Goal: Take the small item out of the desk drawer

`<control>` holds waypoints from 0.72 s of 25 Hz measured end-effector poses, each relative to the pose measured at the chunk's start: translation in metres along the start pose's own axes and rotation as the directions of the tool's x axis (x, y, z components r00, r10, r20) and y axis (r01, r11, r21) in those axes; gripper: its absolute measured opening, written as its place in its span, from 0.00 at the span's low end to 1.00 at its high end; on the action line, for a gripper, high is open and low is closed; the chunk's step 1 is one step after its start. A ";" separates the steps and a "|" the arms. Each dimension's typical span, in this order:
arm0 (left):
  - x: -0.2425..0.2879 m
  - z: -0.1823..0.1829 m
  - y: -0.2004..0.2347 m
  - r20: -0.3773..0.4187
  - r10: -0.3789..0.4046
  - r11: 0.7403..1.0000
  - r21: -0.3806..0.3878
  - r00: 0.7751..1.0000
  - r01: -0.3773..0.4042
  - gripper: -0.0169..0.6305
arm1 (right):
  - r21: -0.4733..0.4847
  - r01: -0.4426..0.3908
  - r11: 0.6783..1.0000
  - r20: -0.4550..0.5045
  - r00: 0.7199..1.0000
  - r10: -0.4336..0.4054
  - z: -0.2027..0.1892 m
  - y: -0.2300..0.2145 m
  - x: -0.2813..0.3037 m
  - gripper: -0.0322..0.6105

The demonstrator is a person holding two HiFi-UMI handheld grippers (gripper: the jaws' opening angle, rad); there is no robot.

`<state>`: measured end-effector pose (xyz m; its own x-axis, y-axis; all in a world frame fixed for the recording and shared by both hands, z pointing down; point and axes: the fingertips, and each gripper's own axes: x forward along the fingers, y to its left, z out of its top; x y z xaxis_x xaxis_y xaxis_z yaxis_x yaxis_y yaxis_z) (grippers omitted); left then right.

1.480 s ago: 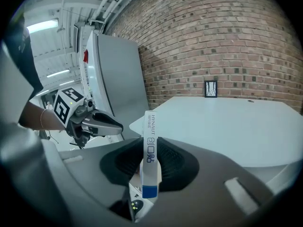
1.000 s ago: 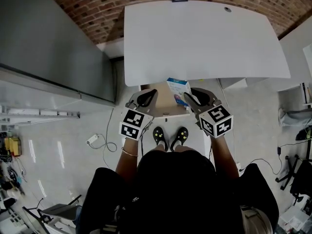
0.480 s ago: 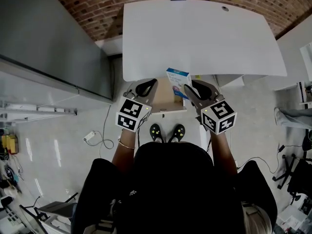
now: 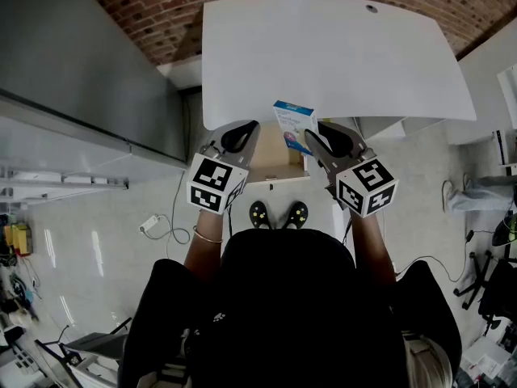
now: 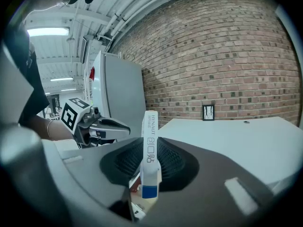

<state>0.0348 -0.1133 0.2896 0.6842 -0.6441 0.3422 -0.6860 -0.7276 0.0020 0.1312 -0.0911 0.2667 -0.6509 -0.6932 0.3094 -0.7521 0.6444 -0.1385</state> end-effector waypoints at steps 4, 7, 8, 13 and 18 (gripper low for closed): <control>-0.002 0.001 -0.002 0.004 0.004 1.000 -0.003 1.000 -0.004 0.03 | -0.003 -0.006 1.000 0.003 1.000 0.006 0.002 0.000 -0.001 0.21; -0.004 0.001 -0.001 0.005 0.010 1.000 -0.006 1.000 -0.010 0.03 | -0.010 -0.007 1.000 0.000 1.000 0.007 0.003 0.001 -0.001 0.21; -0.004 0.001 -0.001 0.007 0.012 1.000 -0.008 1.000 -0.012 0.03 | -0.012 -0.007 1.000 -0.001 1.000 0.007 0.003 0.001 -0.001 0.21; -0.006 0.003 -0.001 0.010 0.017 1.000 -0.009 1.000 -0.017 0.03 | -0.004 -0.018 1.000 0.001 1.000 0.018 0.004 0.003 -0.002 0.21; -0.007 0.003 0.000 0.010 0.022 1.000 -0.017 1.000 -0.022 0.03 | -0.001 -0.021 1.000 -0.002 1.000 0.021 0.004 0.003 -0.001 0.21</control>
<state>0.0306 -0.1092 0.2844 0.6714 -0.6624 0.3325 -0.7049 -0.7093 0.0103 0.1291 -0.0894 0.2618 -0.6665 -0.6788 0.3083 -0.7380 0.6593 -0.1436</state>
